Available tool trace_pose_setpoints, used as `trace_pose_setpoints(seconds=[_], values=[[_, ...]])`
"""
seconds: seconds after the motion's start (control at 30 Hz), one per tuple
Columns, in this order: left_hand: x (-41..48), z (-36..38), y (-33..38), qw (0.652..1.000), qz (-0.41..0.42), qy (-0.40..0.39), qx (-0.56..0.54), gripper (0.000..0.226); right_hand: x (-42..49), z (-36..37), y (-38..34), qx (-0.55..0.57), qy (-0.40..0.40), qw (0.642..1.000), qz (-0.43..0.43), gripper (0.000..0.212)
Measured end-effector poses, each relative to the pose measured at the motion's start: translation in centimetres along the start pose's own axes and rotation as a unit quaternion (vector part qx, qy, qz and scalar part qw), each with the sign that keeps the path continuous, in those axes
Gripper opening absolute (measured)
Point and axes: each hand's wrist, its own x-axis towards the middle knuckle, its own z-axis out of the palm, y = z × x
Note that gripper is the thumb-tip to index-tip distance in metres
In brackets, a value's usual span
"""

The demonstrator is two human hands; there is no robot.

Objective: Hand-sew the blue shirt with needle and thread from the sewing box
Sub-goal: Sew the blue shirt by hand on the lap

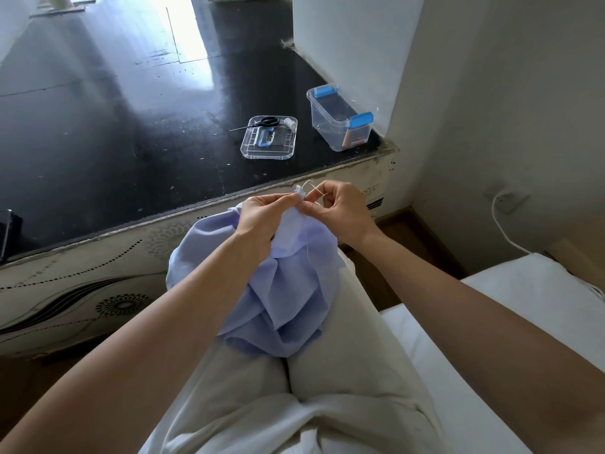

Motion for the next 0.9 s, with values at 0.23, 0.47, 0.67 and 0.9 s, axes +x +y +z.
trace_pose_setpoints(seconds=[0.23, 0.47, 0.67, 0.9], values=[[0.4, -0.4, -0.3, 0.999, -0.002, 0.035, -0.030, 0.008, -0.9, -1.6, 0.1, 0.090, -0.230, 0.969, 0.015, 0.009], [0.4, -0.5, -0.3, 0.999, -0.009, 0.037, -0.031, 0.010, -1.6, -2.4, 0.9, 0.117, -0.246, 0.956, 0.110, 0.018], [0.2, -0.3, -0.3, 1.000, -0.006, -0.011, -0.013, 0.012, -0.5, -0.9, 0.2, 0.090, -0.019, 0.995, 0.038, 0.021], [-0.3, -0.2, -0.5, 0.999, 0.021, -0.033, -0.013, 0.003, -0.3, -0.4, 0.3, 0.035, -0.009, 0.999, 0.013, 0.015]])
